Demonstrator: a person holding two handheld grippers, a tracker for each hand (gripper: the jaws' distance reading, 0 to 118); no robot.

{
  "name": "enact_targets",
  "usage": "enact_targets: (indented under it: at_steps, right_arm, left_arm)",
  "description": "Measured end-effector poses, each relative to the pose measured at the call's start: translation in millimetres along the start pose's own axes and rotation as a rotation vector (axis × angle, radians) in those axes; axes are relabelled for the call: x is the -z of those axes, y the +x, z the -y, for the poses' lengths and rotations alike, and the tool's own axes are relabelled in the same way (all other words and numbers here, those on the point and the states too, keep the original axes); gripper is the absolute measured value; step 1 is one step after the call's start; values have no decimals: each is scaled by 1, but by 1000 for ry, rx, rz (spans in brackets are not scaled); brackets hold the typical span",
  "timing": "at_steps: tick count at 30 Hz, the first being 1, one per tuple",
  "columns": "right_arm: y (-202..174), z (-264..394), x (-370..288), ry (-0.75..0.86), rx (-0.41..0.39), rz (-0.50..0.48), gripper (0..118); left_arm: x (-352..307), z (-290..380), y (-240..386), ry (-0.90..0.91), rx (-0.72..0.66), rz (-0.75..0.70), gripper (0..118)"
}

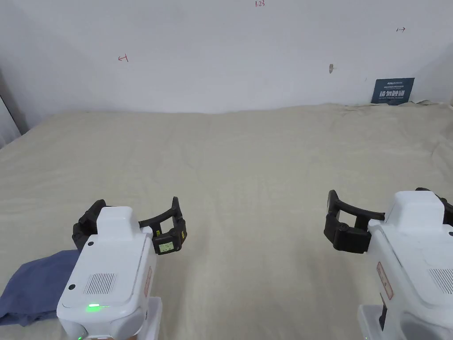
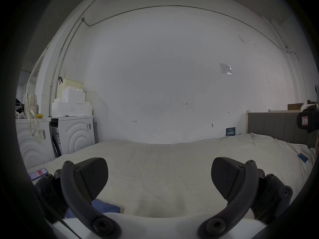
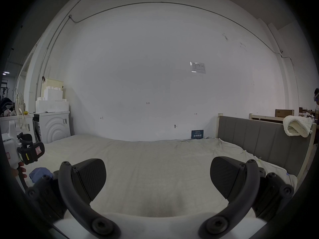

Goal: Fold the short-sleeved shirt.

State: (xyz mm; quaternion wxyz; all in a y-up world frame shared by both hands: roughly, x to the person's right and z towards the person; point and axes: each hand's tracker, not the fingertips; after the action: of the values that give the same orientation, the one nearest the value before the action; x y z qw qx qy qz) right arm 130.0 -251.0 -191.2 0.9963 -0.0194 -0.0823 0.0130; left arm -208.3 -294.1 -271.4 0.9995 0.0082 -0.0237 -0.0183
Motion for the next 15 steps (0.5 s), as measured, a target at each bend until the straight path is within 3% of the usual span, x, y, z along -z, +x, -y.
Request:
enact_targets:
  at_steps: [15]
  right_arm:
    - [0,0,0,-1,3,0,118]
  left_arm:
    - [-2,-1,1,2,3,0,118]
